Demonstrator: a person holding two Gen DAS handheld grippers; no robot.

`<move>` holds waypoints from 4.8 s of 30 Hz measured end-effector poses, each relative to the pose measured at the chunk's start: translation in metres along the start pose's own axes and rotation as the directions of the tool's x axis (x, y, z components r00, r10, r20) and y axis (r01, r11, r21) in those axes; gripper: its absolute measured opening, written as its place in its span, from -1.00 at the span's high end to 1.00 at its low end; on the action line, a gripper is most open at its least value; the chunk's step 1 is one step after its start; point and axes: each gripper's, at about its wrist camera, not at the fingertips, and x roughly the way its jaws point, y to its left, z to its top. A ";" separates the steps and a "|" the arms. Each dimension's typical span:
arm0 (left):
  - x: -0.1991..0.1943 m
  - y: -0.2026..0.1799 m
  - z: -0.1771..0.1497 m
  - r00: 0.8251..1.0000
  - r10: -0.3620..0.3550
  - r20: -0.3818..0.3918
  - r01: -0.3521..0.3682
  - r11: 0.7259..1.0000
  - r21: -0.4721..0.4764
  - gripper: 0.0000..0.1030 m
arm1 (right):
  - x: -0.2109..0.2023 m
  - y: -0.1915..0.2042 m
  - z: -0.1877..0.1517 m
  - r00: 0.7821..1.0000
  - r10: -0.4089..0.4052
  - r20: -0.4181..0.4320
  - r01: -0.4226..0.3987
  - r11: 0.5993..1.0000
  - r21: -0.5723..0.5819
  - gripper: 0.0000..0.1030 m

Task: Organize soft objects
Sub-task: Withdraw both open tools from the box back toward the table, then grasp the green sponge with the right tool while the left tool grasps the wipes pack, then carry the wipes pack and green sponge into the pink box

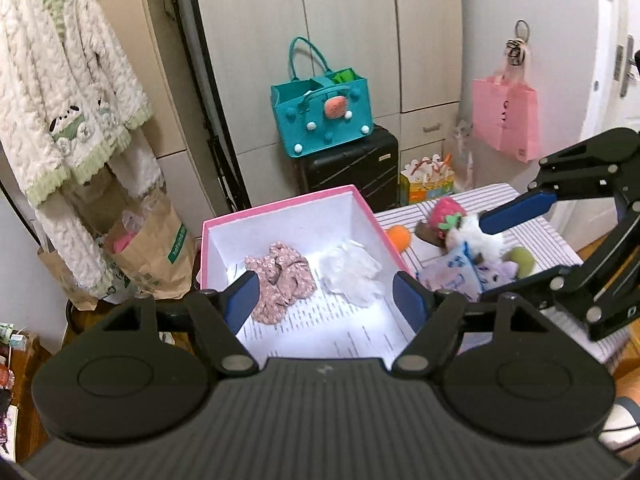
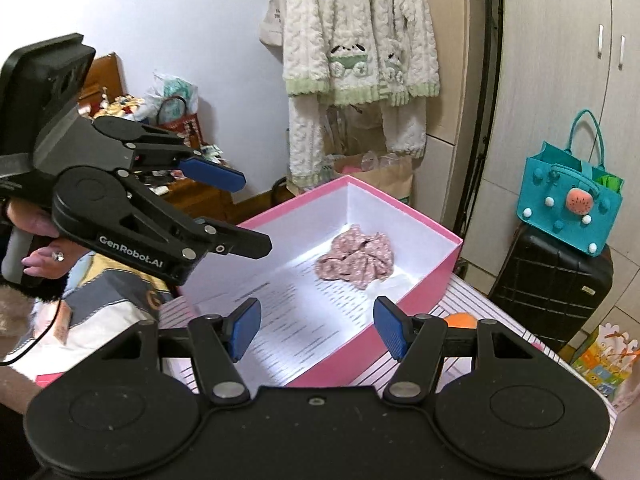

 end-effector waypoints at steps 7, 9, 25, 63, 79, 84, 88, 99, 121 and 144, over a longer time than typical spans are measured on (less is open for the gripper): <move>-0.046 -0.016 -0.012 0.998 -0.036 0.057 0.037 0.999 -0.018 -0.59 | -0.042 0.014 -0.021 1.000 -0.013 0.022 0.012 1.000 0.005 -0.31; -0.059 -0.024 -0.020 0.995 -0.046 0.091 0.049 0.999 -0.023 -0.59 | -0.051 0.020 -0.029 0.999 -0.028 0.023 0.028 1.000 -0.007 -0.31; -0.055 -0.099 -0.056 0.967 -0.255 0.012 0.255 0.966 0.044 -0.63 | -0.096 0.026 -0.109 0.994 -0.110 -0.019 0.111 0.992 0.060 -0.35; 0.137 -0.236 -0.072 0.940 -0.330 -0.090 0.338 0.937 0.093 -0.53 | -0.018 -0.137 -0.199 0.970 -0.243 -0.033 0.245 0.952 0.186 -0.38; 0.167 -0.256 -0.068 0.956 -0.283 -0.074 0.290 0.947 0.138 -0.34 | 0.027 -0.178 -0.201 0.993 -0.111 -0.028 0.115 0.951 0.289 -0.35; 0.171 -0.252 -0.070 0.954 -0.288 -0.087 0.295 0.952 0.077 -0.24 | 0.029 -0.177 -0.203 0.992 -0.121 -0.017 0.121 0.952 0.281 0.02; 0.172 -0.244 -0.065 0.942 -0.320 -0.105 0.322 0.947 -0.001 -0.24 | 0.022 -0.175 -0.206 0.994 -0.113 0.001 0.107 0.946 0.306 0.05; 0.173 -0.261 -0.068 0.960 -0.261 -0.102 0.271 0.957 0.104 -0.31 | 0.000 -0.176 -0.217 0.983 -0.184 -0.021 0.181 0.926 0.330 0.04; 0.136 -0.236 -0.070 0.944 -0.315 -0.096 0.316 0.949 -0.006 0.24 | -0.022 -0.156 -0.237 0.979 -0.189 -0.081 0.205 0.914 0.349 0.05; 0.053 -0.169 -0.091 0.906 -0.353 -0.233 0.353 0.935 -0.043 0.24 | -0.032 -0.056 -0.203 0.991 -0.026 -0.130 0.074 0.925 0.372 0.04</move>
